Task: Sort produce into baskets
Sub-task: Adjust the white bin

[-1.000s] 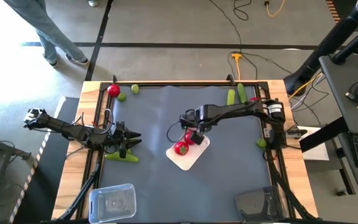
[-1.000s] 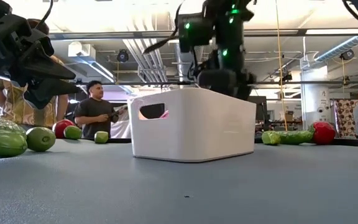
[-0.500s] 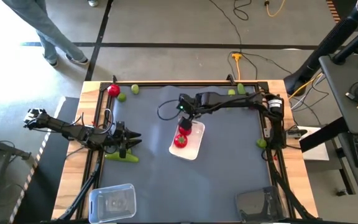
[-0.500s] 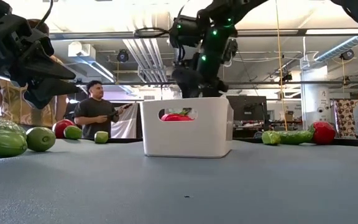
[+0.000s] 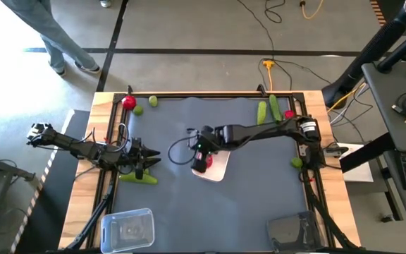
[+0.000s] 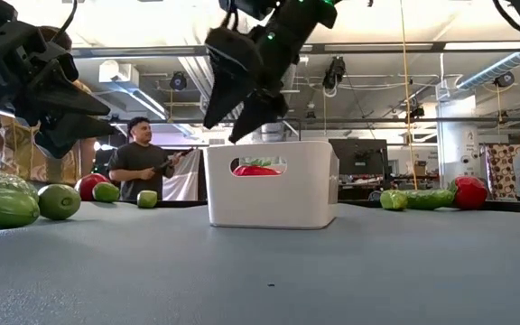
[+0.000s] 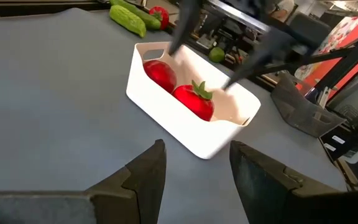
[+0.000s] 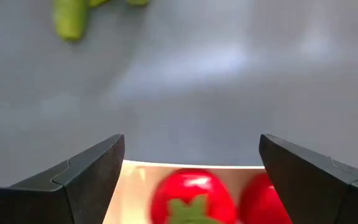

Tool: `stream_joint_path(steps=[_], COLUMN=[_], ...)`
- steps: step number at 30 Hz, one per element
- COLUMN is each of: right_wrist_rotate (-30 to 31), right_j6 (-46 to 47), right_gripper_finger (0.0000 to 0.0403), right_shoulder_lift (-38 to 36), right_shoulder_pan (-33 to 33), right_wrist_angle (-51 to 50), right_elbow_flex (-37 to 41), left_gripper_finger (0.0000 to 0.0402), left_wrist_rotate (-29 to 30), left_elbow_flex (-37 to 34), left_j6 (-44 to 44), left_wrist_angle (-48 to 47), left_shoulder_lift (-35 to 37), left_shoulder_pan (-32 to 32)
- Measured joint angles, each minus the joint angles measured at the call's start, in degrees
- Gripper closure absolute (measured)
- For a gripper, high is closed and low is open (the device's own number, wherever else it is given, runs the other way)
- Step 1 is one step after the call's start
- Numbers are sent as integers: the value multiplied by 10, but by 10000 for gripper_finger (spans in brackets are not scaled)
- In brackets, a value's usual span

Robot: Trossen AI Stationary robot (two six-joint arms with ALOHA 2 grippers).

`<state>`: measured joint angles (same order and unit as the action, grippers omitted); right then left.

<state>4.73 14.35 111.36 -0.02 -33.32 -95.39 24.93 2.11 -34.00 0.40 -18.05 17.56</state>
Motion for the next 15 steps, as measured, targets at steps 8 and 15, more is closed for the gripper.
stream_joint_path(steps=[8,15], right_wrist_rotate=[16,13], right_j6=[2,8], right_gripper_finger=[39,39], right_shoulder_lift=[13,11], right_shoulder_pan=[20,43], right_wrist_angle=[-2,-82], right_elbow_flex=[2,3], left_gripper_finger=[240,240], left_wrist_rotate=[0,0], left_elbow_flex=[0,0], left_j6=[0,0], left_wrist_angle=[0,0], left_shoulder_lift=[0,-1], left_shoulder_pan=[0,0])
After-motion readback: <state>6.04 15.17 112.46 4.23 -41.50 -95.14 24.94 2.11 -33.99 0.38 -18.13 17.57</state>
